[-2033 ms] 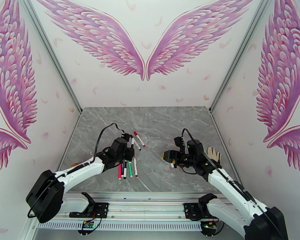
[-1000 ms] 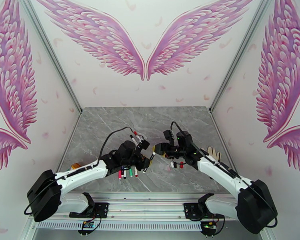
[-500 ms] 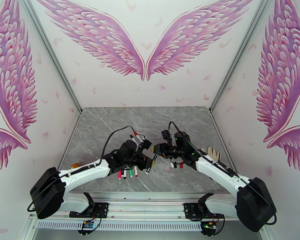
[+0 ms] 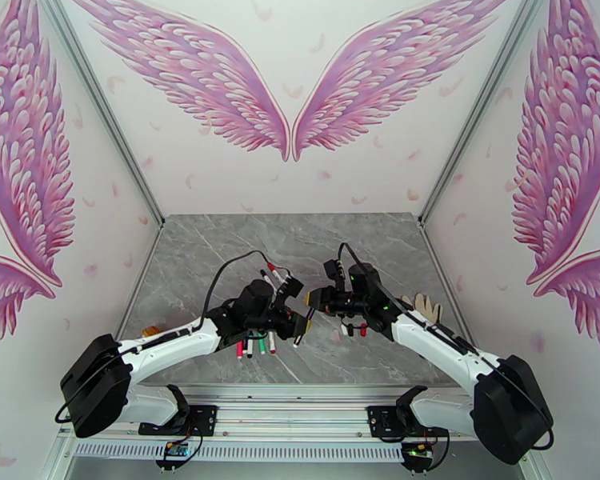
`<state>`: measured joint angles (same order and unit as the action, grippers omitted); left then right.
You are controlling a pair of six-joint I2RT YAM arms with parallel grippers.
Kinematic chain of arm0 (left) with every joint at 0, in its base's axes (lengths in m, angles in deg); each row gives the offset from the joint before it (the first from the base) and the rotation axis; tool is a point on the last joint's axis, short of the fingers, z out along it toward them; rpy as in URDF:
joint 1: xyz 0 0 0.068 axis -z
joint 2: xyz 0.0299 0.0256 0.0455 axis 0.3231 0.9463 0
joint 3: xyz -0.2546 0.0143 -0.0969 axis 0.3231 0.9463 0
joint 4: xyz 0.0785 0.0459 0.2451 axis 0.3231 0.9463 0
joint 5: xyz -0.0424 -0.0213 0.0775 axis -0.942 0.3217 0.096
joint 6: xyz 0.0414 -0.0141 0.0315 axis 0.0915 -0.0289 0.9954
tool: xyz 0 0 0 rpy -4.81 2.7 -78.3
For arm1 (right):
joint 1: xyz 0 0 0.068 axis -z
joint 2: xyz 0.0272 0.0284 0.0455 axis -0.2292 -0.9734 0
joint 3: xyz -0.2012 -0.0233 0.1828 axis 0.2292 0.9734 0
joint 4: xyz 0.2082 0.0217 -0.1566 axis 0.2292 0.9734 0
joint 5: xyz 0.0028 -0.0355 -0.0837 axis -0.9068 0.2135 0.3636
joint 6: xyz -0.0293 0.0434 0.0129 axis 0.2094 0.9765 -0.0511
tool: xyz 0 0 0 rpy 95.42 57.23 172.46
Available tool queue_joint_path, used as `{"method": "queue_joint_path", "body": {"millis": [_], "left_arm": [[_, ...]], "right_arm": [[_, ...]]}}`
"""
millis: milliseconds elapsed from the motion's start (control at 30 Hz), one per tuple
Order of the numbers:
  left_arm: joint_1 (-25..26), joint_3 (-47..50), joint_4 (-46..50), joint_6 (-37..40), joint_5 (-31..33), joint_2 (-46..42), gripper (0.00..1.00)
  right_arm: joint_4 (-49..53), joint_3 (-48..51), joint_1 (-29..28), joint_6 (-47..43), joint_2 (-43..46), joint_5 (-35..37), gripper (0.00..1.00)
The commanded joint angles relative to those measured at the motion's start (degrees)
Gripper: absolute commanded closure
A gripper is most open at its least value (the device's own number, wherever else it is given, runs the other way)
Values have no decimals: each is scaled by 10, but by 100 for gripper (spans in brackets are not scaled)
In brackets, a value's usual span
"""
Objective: Open the pen caps
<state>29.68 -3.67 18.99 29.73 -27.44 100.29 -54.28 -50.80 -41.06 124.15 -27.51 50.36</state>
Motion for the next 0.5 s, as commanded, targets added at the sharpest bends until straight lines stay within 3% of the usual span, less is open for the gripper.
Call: {"method": "queue_joint_path", "body": {"millis": [0,300,467], "left_arm": [[-2,9,-34,-10,-13,10,64],[-5,5,-58,-24,-33,39,60],[-5,3,-57,-25,-31,35,76]], "right_arm": [[-3,-20,-5,7,13,-7,86],[-19,-19,-7,19,16,-24,87],[-15,-20,-6,21,13,-20,87]]}}
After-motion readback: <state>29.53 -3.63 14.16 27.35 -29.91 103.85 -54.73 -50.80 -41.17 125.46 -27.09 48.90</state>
